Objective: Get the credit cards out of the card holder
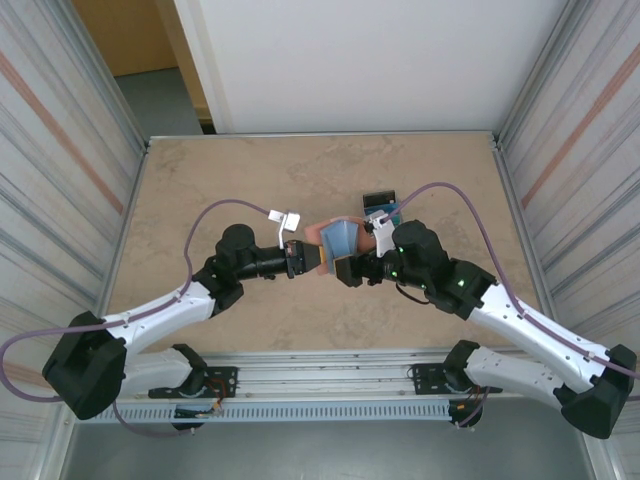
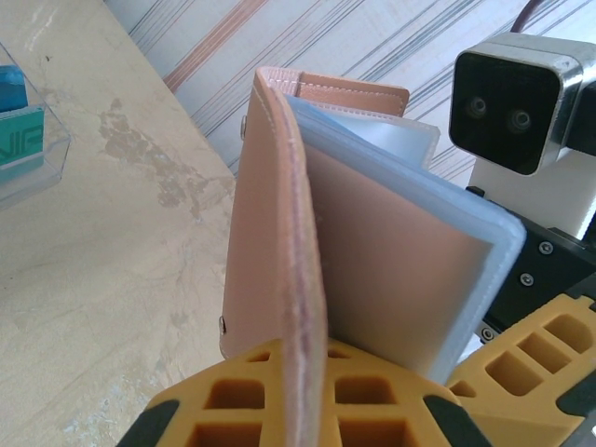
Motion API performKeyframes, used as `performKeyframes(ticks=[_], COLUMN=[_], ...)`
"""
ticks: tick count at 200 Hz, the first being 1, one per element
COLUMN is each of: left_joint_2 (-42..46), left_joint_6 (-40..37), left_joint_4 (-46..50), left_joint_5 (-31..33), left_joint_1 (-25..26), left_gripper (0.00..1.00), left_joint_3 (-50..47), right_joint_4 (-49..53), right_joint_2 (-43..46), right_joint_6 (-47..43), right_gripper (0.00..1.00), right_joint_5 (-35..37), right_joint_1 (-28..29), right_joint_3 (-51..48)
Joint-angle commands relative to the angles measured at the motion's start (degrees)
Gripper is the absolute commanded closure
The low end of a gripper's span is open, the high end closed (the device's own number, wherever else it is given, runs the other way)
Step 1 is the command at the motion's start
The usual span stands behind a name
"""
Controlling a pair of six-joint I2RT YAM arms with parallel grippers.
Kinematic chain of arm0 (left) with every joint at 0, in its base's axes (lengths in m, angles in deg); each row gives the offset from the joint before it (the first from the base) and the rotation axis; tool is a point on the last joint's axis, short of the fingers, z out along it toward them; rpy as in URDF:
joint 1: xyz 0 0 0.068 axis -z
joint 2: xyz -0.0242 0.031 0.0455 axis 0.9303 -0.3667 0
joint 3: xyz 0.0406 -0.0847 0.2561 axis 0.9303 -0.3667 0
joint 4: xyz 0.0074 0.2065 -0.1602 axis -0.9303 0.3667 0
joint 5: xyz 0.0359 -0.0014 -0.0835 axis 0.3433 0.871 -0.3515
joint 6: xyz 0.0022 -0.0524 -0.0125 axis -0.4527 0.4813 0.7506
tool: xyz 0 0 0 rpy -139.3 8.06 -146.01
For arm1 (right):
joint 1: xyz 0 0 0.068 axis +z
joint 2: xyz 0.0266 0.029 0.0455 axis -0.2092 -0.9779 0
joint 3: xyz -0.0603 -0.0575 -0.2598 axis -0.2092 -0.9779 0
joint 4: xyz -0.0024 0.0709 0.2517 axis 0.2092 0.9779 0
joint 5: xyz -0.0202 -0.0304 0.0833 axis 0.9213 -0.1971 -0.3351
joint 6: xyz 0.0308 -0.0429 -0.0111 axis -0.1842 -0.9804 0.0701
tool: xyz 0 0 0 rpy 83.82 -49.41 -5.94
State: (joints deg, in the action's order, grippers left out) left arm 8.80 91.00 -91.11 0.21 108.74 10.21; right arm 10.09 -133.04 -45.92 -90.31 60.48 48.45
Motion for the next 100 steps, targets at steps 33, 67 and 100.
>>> performKeyframes(ticks=[33, 67, 100], left_joint_2=[1.44, 1.48, 1.35], left_joint_6=[0.28, 0.33, 0.40], left_joint_4=[-3.46, -3.89, -3.91], left_joint_5=[-1.73, -2.31, -2.71], left_joint_1=[0.36, 0.71, 0.88], left_gripper=[1.00, 1.00, 1.00], left_joint_3=[1.98, 2.16, 2.40], right_joint_4=[0.25, 0.84, 1.75], right_joint_2=[0.67, 0.23, -0.81], right_joint_6=[-0.80, -0.38, -0.04], right_gripper=[0.22, 0.22, 0.23], right_joint_5=[0.60, 2.14, 4.32], right_joint_1=[0.18, 0.13, 0.17], right_joint_3=[1.30, 1.27, 2.00])
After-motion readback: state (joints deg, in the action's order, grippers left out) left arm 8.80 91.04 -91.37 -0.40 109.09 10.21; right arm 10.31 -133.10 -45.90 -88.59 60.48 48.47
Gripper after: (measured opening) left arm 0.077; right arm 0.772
